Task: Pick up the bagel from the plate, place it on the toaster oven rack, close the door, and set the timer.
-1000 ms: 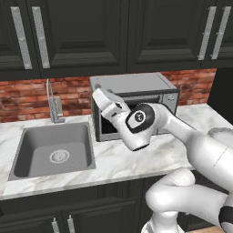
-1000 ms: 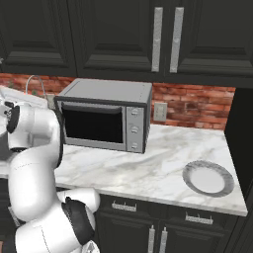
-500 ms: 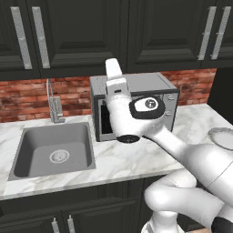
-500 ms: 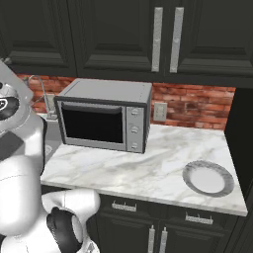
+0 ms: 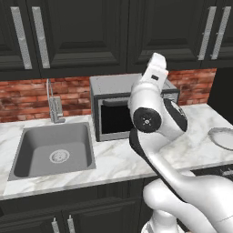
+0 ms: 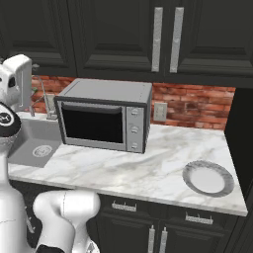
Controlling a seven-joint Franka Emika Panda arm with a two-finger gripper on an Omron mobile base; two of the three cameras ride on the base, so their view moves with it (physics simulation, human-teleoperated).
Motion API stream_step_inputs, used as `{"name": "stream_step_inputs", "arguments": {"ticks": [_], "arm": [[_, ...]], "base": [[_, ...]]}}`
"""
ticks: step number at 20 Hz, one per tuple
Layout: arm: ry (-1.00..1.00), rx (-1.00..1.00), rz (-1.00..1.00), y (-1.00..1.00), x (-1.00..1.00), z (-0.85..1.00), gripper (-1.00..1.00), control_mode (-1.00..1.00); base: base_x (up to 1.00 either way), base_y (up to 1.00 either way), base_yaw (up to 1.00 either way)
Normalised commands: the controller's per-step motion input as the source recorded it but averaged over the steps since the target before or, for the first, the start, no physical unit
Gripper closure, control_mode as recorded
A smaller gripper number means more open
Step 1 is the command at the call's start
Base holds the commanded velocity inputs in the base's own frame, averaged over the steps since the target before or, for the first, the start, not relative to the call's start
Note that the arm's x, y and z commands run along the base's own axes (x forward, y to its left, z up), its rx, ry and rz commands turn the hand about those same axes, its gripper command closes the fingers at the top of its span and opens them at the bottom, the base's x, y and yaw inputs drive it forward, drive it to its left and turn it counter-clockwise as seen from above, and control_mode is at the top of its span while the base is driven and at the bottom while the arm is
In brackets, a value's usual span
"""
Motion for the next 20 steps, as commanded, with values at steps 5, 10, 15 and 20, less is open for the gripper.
{"name": "stream_step_inputs", "arguments": {"ticks": [5,10,15,20], "arm": [[0.41,0.59,-0.29,-0.90,-0.13,-0.10,-1.00,-1.00],[0.39,0.45,-0.27,-0.80,0.00,-0.45,-1.00,-1.00],[0.28,0.33,-0.15,-0.55,-0.03,-0.74,-1.00,-1.00],[0.08,0.15,-0.04,-0.34,-0.04,-0.85,-1.00,-1.00]], "base": [[0.00,0.00,0.00],[0.00,0.00,0.00],[0.00,0.00,0.00],[0.00,0.00,0.00]]}}
